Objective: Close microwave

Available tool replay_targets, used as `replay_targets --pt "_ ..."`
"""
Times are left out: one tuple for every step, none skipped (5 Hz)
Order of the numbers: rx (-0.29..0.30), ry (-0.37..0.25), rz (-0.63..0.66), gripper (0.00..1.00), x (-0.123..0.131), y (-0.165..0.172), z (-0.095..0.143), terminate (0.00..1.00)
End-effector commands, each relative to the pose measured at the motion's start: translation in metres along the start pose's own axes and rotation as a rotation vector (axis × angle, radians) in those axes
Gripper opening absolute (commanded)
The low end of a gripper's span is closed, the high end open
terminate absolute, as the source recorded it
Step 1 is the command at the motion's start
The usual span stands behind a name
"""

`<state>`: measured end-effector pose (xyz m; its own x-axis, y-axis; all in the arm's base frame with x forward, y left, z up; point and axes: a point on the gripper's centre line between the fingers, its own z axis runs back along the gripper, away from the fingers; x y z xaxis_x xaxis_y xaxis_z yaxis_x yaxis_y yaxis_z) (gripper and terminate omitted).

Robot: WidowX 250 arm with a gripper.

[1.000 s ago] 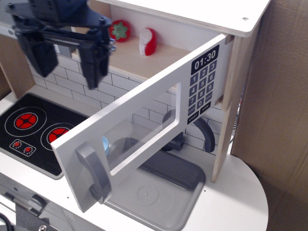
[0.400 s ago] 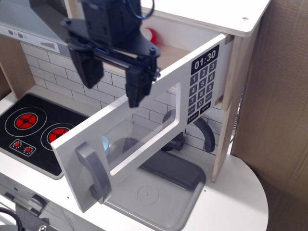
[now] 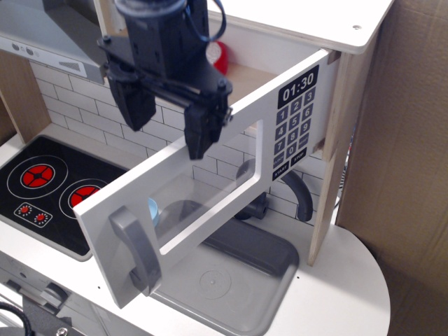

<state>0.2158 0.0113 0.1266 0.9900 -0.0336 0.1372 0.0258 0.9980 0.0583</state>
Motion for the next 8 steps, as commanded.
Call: replay_targets --pt "0.055 -0.043 0.029 1.0 0.008 0.039 -0.005 0.0" --pt "0.1 -0.07 0.026 1.0 0.013 0.058 0.0 0.0" --pt "0.152 -0.074 0.026 1.0 0.017 0.067 0.02 0.0" --pt "0.159 -0.052 0.134 1.0 0.008 0.046 0.044 0.0" --pt "0.099 0.002 0.241 1.0 -0.001 0.01 0.036 0.0" --pt "0.042 0.031 0.284 1.0 -0.005 -0.019 0.01 0.0" --pt "0.011 0.022 0.318 1.0 -0.002 -0.035 -0.023 0.0" --pt "0.039 -0.01 0.344 1.0 0.006 -0.03 -0.047 0.0"
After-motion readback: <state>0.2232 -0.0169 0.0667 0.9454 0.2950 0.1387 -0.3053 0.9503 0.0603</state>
